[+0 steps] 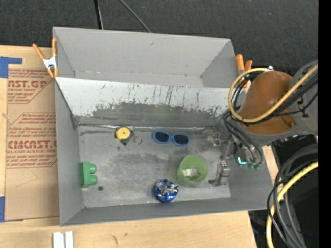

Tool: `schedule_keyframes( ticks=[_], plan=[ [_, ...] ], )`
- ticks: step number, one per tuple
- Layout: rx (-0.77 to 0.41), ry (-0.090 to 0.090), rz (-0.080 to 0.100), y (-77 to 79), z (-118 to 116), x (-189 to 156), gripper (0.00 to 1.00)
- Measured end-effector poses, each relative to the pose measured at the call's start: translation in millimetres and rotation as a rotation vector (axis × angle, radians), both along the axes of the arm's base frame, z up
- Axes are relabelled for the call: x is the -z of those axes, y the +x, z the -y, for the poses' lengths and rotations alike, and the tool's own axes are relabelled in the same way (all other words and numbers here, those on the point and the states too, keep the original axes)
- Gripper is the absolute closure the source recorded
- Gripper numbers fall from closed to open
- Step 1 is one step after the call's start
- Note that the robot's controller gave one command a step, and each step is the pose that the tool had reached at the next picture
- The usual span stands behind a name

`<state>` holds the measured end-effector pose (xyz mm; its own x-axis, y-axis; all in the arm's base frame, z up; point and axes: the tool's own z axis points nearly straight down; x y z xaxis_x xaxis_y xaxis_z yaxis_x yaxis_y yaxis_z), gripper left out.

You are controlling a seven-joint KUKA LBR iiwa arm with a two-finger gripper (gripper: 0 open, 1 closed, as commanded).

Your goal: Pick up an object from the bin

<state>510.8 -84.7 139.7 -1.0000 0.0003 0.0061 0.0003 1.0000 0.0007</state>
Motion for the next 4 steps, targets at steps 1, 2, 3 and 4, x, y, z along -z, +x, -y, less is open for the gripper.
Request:
schedule_keyframes(
  ticks=[1,2,3,4],
  plan=[
    [0.018,0.0,-0.003,2.6,-52.1,73.7,0.0],
    [0.022,-0.001,0.005,4.5,-49.6,70.4,1.0],
    [0.014,0.0,0.016,-6.3,-58.7,-100.0,1.0],
    [0.014,-0.001,0.008,-7.5,-58.5,-95.6,0.0]
  ],
)
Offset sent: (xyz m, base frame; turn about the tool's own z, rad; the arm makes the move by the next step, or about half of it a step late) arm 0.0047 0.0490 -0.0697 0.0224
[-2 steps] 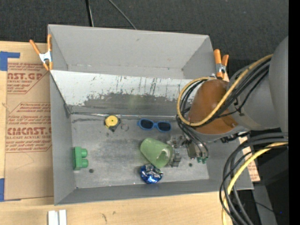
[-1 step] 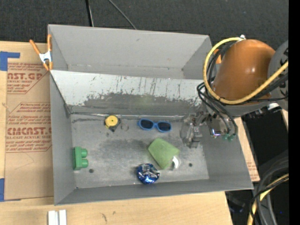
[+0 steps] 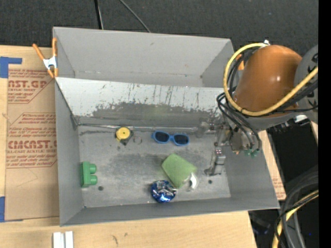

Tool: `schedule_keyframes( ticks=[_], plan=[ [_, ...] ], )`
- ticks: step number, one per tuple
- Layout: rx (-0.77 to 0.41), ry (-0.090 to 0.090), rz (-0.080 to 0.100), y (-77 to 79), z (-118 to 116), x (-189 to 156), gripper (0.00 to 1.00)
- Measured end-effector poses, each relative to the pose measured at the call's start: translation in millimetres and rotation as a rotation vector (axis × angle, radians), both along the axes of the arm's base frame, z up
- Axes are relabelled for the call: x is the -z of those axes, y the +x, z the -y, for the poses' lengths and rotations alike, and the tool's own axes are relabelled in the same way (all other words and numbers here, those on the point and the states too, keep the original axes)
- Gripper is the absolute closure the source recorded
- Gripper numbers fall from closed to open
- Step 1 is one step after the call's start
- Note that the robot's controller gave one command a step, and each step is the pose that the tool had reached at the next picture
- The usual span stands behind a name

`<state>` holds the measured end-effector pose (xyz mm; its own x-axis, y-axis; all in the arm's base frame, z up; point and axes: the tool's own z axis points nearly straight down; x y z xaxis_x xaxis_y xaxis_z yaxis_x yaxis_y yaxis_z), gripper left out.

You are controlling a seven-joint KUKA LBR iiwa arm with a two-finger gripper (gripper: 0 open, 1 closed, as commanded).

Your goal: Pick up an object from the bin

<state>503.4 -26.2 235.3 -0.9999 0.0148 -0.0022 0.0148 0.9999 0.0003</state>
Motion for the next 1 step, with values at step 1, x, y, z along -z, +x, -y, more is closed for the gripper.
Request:
schedule_keyframes(
  ticks=[1],
  plan=[
    [-0.029,0.001,-0.007,17.3,-60.0,149.9,0.0]
  ],
)
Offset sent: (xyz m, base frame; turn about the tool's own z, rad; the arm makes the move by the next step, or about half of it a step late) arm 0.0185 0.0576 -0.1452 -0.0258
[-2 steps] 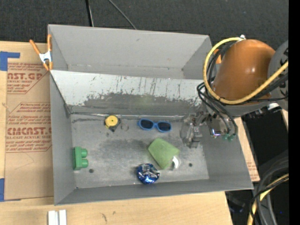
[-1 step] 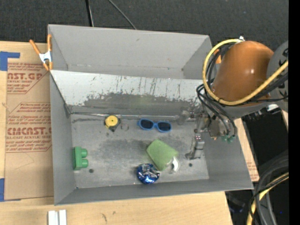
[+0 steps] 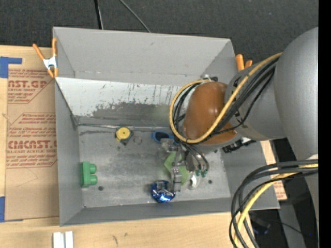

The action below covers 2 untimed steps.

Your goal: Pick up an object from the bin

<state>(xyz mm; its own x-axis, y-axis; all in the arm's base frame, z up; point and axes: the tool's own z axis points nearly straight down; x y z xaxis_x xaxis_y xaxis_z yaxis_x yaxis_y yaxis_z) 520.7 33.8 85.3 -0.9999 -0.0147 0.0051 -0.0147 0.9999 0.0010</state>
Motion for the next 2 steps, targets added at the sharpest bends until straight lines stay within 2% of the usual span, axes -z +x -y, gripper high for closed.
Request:
schedule_keyframes(
  ticks=[1,2],
  plan=[
    [-0.105,-0.004,0.007,20.7,86.6,1.7,0.0],
    [-0.291,-0.002,0.007,39.7,134.3,16.0,0.0]
  ],
)
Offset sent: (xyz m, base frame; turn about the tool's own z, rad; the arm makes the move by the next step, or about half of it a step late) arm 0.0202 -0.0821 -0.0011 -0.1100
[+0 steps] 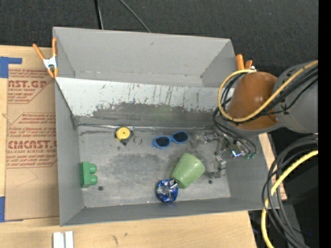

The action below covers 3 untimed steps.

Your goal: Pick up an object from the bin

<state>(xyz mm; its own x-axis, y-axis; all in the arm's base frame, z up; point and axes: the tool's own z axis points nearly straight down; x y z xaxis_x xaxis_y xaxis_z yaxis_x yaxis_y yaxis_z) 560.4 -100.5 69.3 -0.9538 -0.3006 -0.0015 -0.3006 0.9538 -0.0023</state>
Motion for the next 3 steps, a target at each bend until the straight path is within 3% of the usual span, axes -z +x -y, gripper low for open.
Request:
schedule_keyframes(
  ticks=[1,2,3],
  plan=[
    [-0.095,0.007,-0.005,-42.1,-67.1,-2.6,0.0],
    [-0.088,0.003,-0.001,-40.2,-62.8,-3.2,1.0],
    [-0.273,0.0,0.009,-27.9,-90.1,-229.5,1.0]
  ],
)
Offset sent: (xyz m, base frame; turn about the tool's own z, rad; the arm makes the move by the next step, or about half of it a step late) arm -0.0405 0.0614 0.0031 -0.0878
